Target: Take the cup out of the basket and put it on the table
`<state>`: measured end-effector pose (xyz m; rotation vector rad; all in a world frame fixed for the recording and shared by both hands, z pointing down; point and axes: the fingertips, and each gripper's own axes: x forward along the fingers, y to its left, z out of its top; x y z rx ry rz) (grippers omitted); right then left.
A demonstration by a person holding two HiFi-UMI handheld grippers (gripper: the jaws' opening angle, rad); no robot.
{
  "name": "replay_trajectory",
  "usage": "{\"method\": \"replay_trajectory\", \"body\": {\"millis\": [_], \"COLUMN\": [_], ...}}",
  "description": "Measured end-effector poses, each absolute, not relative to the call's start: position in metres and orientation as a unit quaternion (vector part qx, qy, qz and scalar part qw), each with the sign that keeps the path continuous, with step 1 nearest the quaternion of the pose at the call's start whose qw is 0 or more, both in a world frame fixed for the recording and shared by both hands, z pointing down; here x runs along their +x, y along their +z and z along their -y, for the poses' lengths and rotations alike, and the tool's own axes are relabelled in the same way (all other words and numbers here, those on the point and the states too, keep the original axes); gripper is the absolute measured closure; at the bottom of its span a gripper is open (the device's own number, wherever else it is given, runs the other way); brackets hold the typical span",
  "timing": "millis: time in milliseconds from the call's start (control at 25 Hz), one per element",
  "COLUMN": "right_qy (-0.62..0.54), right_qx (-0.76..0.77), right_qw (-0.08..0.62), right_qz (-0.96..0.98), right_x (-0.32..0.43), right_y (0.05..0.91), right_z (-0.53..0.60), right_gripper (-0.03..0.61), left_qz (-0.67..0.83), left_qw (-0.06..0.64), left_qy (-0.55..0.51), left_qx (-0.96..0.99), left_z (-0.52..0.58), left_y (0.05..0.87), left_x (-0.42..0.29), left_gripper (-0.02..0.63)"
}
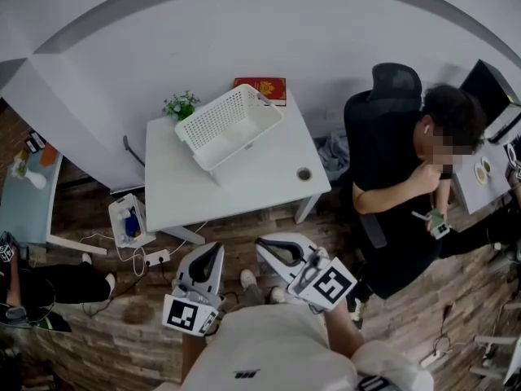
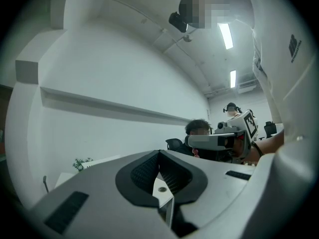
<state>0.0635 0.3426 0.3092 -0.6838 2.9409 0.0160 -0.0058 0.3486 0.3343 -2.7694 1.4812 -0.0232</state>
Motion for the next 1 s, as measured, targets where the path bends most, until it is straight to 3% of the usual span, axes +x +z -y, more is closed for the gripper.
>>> {"method": "replay_trajectory", "body": {"millis": [1000], "right_qy": [0.010], "right_qx": [-0.268], "right_qw": [0.016], "right_qz": [-0.963], "right_x": [-0.028], "right_y": [0.316], "right_z": [-0.260], "right_gripper": [0.565], "left_qz": [-0.424], "left_qw": [-0.028], "left_qy": [0.018], "left_qx": [-0.905], "left_z": [-0.256], "left_y": [0.348], "left_x": [-0.092], "left_gripper": [0.604]}}
